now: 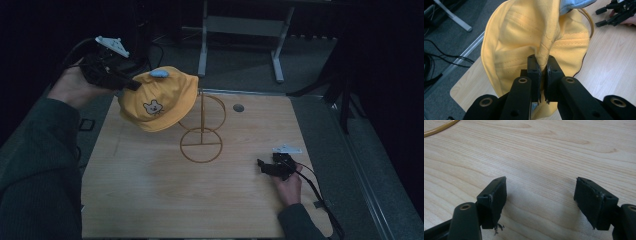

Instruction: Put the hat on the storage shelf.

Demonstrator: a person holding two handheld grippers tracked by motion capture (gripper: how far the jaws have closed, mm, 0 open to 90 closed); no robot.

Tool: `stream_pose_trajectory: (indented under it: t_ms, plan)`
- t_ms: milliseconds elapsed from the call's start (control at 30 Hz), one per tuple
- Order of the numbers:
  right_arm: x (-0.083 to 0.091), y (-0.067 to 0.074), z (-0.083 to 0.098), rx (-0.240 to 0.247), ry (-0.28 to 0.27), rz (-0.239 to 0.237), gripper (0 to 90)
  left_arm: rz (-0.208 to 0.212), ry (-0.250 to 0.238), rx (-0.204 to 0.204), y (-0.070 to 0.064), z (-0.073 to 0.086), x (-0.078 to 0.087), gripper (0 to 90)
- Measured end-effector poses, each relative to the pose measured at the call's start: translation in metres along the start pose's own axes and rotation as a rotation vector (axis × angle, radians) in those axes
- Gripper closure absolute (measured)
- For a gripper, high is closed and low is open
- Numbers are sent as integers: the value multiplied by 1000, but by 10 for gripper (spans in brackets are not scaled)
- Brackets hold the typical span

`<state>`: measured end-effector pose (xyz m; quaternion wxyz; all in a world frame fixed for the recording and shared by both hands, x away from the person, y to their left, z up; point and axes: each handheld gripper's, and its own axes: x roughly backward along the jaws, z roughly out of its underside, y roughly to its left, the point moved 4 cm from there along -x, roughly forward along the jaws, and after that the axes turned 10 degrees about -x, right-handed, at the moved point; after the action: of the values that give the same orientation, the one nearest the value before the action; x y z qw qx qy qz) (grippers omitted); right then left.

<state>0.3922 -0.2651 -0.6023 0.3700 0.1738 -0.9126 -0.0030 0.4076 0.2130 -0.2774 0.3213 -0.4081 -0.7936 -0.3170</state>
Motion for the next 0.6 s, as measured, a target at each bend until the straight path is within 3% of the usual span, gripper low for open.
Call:
stream_pose_trajectory:
  t_ms: [600]
  plan:
    - [0, 0, 0, 0, 0, 0, 262, 27, -4, -37, -7, -21, -17, 844]
